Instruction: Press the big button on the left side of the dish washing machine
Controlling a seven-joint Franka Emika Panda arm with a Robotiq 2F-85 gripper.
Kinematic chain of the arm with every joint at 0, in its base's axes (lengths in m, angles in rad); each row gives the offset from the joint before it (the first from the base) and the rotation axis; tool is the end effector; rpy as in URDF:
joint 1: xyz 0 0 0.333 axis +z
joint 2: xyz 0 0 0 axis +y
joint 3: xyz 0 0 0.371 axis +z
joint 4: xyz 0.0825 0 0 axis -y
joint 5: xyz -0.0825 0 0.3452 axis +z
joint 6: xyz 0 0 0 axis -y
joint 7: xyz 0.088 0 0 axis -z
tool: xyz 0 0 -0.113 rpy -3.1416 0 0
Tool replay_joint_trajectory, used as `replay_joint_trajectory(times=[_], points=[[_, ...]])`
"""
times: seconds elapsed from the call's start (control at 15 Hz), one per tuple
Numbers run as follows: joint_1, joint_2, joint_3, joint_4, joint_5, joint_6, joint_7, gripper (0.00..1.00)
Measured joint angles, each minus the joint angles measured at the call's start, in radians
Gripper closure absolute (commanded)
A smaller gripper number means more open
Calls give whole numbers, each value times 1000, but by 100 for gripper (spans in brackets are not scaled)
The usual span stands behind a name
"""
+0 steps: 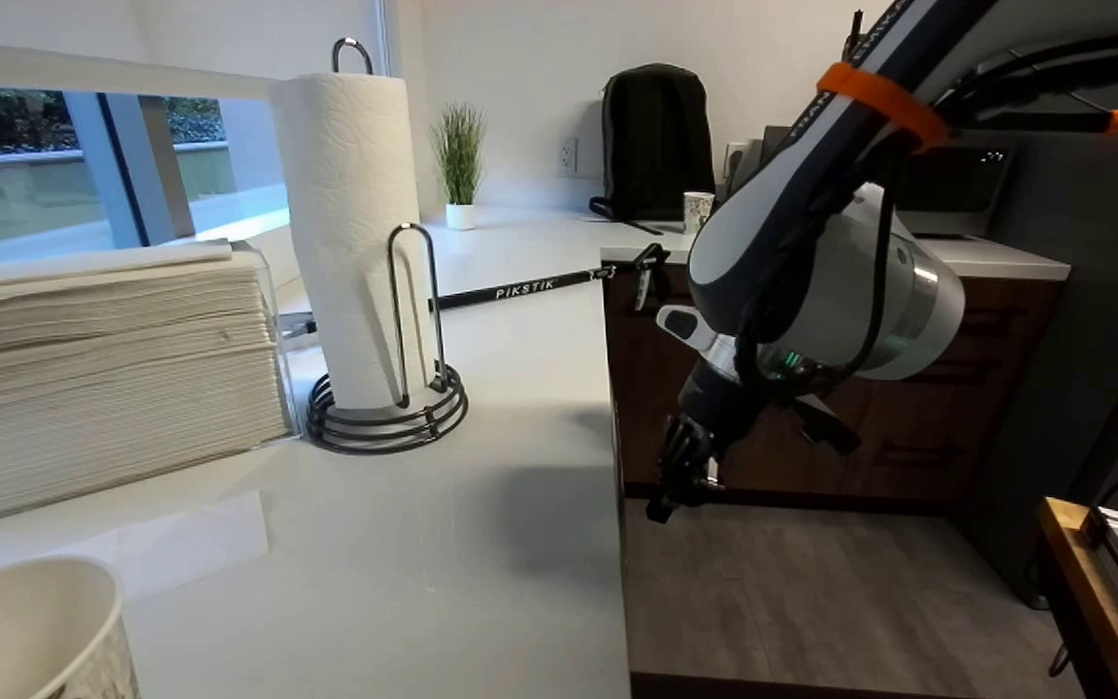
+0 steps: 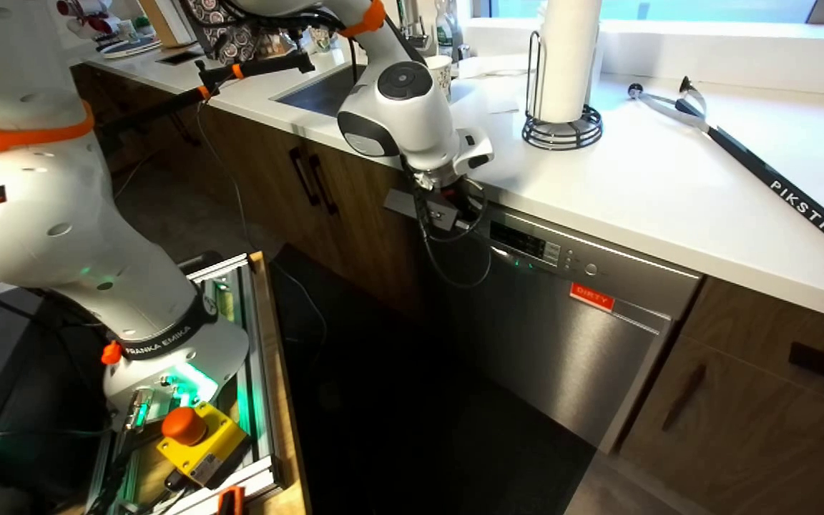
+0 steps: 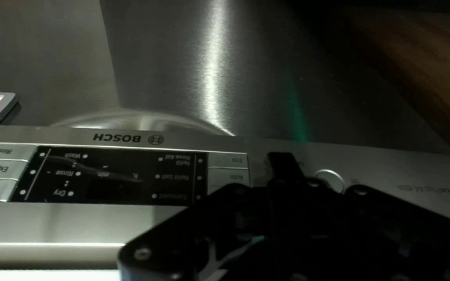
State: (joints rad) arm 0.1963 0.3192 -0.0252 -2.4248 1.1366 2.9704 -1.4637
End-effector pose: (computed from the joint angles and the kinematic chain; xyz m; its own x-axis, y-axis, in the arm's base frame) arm 0.4831 0.0215 0.2681 0.8107 0.4715 0.3471 0.5111 -0.8591 -0.0267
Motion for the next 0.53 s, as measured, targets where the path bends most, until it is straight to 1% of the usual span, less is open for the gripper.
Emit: replay_joint_trajectory(times=[0.53], points=[[-41, 39, 47, 50, 83, 0, -65, 100]])
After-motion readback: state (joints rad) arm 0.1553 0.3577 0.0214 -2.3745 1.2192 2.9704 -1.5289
